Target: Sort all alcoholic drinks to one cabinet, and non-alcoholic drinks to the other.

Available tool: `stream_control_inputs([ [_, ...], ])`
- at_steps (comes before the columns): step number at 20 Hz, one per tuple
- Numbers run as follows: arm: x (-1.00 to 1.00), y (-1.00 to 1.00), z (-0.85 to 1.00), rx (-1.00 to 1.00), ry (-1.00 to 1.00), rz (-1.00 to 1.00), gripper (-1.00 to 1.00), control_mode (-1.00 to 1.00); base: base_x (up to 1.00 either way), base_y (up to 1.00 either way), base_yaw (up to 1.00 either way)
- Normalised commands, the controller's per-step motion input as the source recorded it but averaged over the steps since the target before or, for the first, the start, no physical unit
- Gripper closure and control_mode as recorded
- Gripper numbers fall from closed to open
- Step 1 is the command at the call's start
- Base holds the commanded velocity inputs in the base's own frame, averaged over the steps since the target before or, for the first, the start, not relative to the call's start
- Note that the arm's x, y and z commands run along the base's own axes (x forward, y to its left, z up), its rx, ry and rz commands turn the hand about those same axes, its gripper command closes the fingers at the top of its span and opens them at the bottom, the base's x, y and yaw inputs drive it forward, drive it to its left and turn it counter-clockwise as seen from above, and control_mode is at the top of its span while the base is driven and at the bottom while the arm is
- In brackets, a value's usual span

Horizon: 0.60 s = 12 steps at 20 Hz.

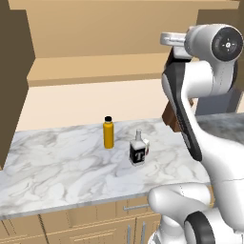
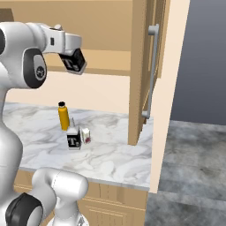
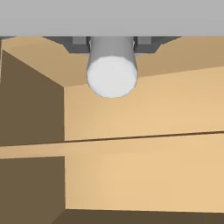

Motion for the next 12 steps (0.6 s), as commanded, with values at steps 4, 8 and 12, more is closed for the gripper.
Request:
stream_control_inputs([
  [4,0.26,0.00,0.00,0.00,0.00,0.00,1.00,-1.00,0.00,0.00,0.00],
  [8,0.29,0.01,0.01,0.00,0.00,0.00,1.00,-1.00,0.00,0.00,0.00],
  [12,0.34,0.05,0.02,0.00,0.00,0.00,1.00,-1.00,0.00,0.00,0.00],
])
